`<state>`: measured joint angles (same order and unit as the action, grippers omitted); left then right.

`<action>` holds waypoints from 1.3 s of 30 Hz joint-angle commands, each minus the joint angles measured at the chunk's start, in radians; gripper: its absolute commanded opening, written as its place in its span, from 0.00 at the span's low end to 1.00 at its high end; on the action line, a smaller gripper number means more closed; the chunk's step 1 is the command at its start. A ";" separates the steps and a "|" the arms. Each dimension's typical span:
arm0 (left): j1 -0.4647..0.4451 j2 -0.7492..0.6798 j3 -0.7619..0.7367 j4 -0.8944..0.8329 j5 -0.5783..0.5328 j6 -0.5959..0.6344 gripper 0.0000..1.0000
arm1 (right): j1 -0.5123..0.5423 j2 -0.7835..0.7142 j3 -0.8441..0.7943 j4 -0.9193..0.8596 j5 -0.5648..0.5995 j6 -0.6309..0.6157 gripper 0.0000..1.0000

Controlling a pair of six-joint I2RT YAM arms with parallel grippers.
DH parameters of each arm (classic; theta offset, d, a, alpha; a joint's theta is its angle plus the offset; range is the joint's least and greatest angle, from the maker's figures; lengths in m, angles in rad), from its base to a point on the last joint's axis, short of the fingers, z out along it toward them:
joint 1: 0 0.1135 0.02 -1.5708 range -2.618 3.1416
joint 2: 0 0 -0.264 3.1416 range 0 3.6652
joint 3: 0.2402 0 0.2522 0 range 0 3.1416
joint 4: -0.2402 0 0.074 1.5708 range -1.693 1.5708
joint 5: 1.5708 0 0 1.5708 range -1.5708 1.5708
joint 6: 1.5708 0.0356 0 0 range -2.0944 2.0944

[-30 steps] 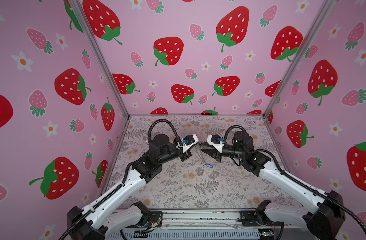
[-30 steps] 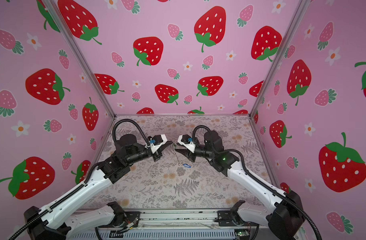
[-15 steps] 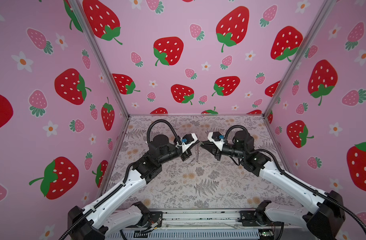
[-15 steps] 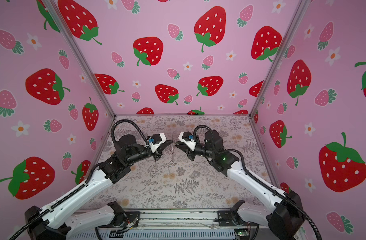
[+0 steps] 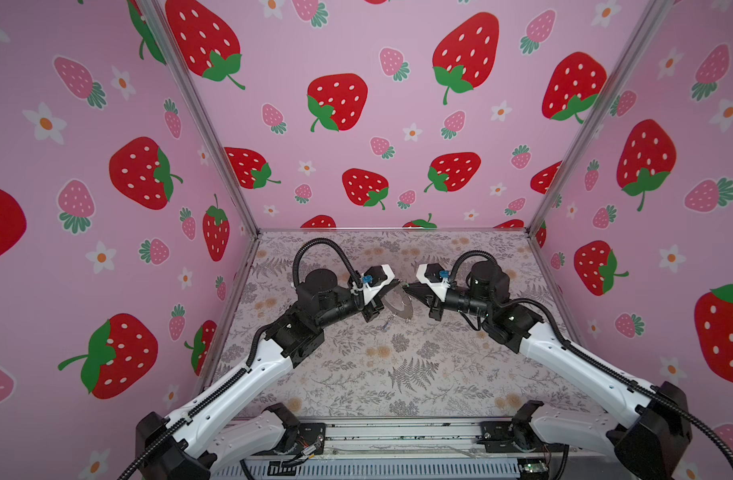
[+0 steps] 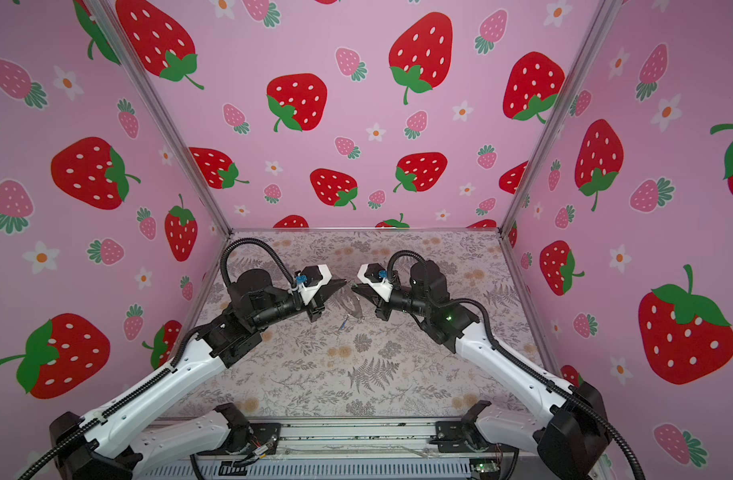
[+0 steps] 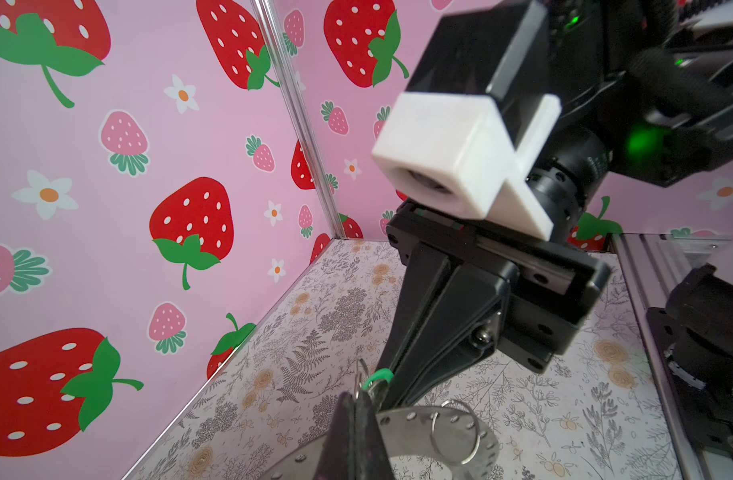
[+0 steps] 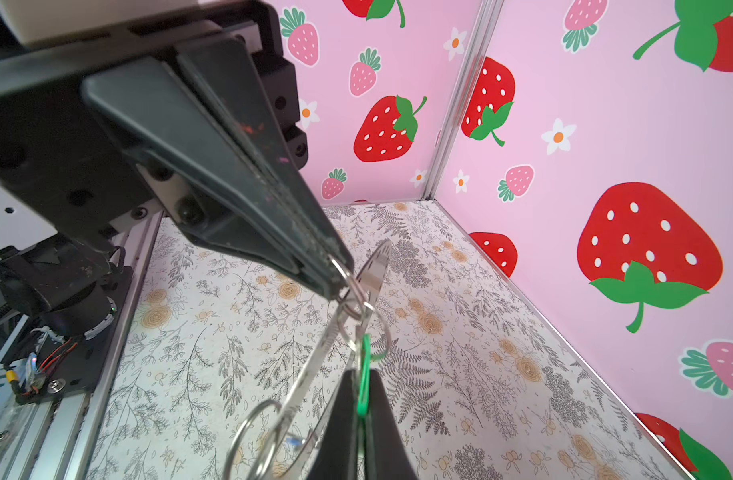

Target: Put the keys on the keyring

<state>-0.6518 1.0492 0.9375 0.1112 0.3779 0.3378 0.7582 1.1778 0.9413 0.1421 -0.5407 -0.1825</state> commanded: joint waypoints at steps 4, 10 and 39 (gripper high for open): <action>0.013 -0.007 0.001 0.143 0.032 -0.057 0.00 | -0.002 -0.009 -0.001 -0.025 -0.037 -0.034 0.00; 0.027 -0.008 -0.001 0.175 0.036 -0.083 0.00 | -0.003 -0.008 0.020 -0.078 -0.027 -0.072 0.00; 0.106 0.046 -0.060 0.364 0.312 -0.241 0.00 | -0.061 -0.093 0.064 -0.196 -0.051 -0.242 0.26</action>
<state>-0.5579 1.1023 0.8776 0.3931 0.6117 0.1257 0.7067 1.0969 0.9936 -0.0235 -0.5823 -0.3725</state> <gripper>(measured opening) 0.050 0.259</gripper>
